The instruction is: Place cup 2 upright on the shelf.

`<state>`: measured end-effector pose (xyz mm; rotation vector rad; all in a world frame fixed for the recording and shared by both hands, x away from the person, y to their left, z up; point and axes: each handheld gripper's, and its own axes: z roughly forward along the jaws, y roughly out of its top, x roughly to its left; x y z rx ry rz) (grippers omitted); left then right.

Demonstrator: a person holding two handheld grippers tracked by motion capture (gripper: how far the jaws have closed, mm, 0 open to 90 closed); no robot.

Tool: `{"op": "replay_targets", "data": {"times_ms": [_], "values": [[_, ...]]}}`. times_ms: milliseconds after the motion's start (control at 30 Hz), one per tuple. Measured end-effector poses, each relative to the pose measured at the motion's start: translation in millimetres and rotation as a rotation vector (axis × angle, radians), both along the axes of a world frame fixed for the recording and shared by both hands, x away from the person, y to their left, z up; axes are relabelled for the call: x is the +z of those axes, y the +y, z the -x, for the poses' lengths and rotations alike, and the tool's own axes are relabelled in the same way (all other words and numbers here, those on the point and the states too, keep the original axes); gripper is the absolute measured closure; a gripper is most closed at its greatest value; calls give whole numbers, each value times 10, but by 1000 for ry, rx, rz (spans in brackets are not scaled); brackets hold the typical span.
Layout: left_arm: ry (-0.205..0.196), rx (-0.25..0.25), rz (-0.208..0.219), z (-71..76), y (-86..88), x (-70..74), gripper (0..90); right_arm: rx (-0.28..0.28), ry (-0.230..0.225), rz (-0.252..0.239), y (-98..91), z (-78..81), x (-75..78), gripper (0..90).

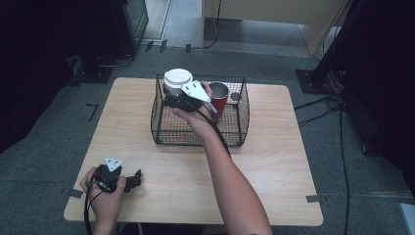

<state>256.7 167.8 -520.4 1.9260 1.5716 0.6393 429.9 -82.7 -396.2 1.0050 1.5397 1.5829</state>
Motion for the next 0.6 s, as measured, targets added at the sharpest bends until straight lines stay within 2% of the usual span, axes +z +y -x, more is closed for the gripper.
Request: {"op": "replay_targets", "data": {"times_ms": [167, 600], "values": [[-1, 1, 1, 0, -1, 0, 0, 1, 29, 18, 20, -101, -107, 160], [0, 0, 0, 0, 0, 1, 0, 22, 87, 79, -34, -301, -273, 160]]}}
